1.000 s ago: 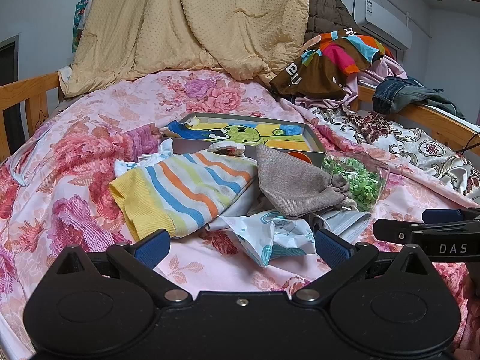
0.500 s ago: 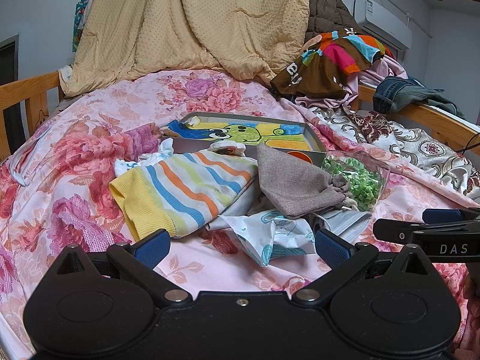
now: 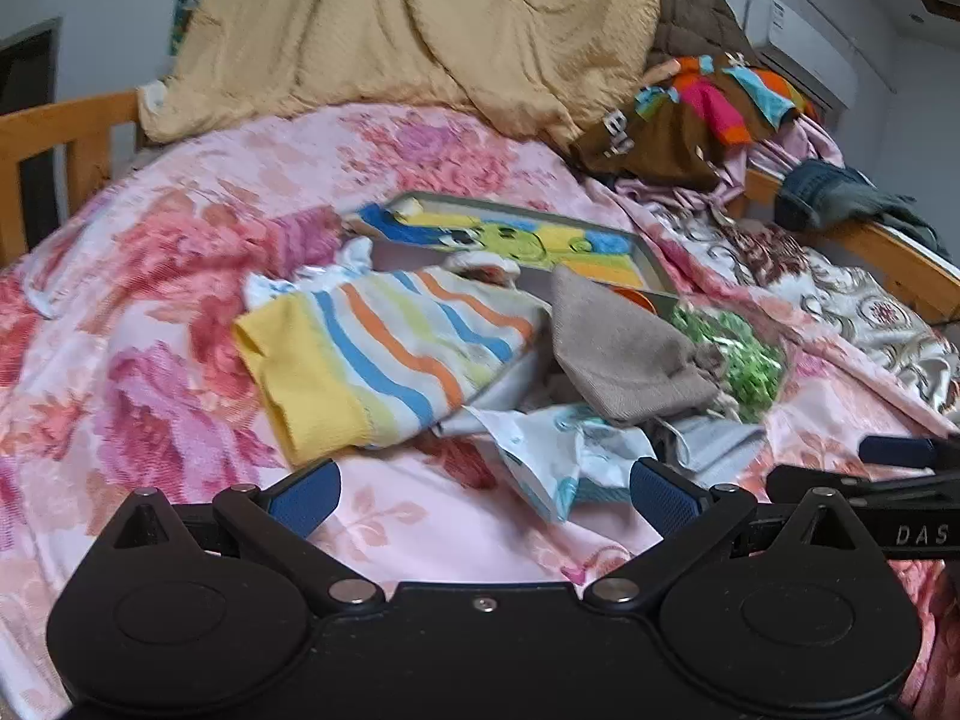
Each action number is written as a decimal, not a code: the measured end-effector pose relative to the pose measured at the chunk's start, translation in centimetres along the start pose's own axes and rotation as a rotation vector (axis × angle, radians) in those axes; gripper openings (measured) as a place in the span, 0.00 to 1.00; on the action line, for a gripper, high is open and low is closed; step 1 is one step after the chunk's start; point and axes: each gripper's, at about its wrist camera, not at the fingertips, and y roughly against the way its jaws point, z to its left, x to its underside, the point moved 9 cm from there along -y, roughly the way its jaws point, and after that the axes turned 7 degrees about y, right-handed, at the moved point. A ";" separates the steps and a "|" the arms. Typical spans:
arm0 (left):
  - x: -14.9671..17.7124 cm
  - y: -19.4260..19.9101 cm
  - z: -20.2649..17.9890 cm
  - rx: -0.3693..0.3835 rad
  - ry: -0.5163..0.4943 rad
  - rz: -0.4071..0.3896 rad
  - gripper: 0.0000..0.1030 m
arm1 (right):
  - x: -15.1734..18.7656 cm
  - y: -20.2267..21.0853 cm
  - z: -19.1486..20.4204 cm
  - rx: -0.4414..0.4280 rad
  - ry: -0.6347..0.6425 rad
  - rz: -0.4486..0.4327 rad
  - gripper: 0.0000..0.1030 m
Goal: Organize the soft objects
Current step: 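Grasp the white-and-blue printed packet with the left tool while the right tool grasps a blue face mask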
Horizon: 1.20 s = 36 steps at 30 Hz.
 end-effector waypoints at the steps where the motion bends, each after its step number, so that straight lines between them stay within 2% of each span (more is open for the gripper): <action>1: 0.1 -0.4 0.0 0.007 -0.003 0.015 0.99 | -0.1 -0.1 0.1 -0.010 0.007 0.001 1.00; 8: 0.6 -2.4 -0.8 0.042 0.000 0.115 0.99 | -1.5 -1.9 0.0 -0.058 0.120 0.014 1.00; 12: 0.7 -2.9 -1.0 0.043 -0.007 0.170 0.99 | -1.3 -3.8 0.3 -0.134 0.145 0.089 1.00; 15: 0.2 -3.2 -0.8 0.046 -0.006 0.186 0.99 | -1.2 -4.6 0.8 -0.178 0.168 0.104 1.00; 18: -0.3 -3.7 -0.6 0.057 0.041 0.206 0.99 | -1.4 -5.4 1.1 -0.218 0.162 0.113 1.00; 21: -0.5 -4.6 -0.5 0.085 0.123 0.252 0.99 | -1.7 -5.8 1.0 -0.216 0.160 0.104 1.00; 24: -0.5 -5.2 -0.7 0.117 0.196 0.283 0.99 | -1.9 -6.1 0.5 -0.226 0.119 0.093 1.00; 28: -0.6 -6.0 -1.2 0.137 0.222 0.298 0.99 | -2.3 -6.2 -0.8 -0.249 0.008 0.092 0.99; 32: -0.7 -6.6 -1.8 0.159 0.247 0.313 0.98 | -2.2 -6.5 -2.2 -0.280 -0.102 0.108 0.92; 33: -0.6 -6.8 -1.9 0.162 0.248 0.319 0.96 | -2.1 -6.8 -2.6 -0.280 -0.125 0.119 0.91; 36: -0.1 -7.5 -2.4 0.181 0.251 0.358 0.82 | -1.6 -7.7 -3.2 -0.294 -0.193 0.157 0.82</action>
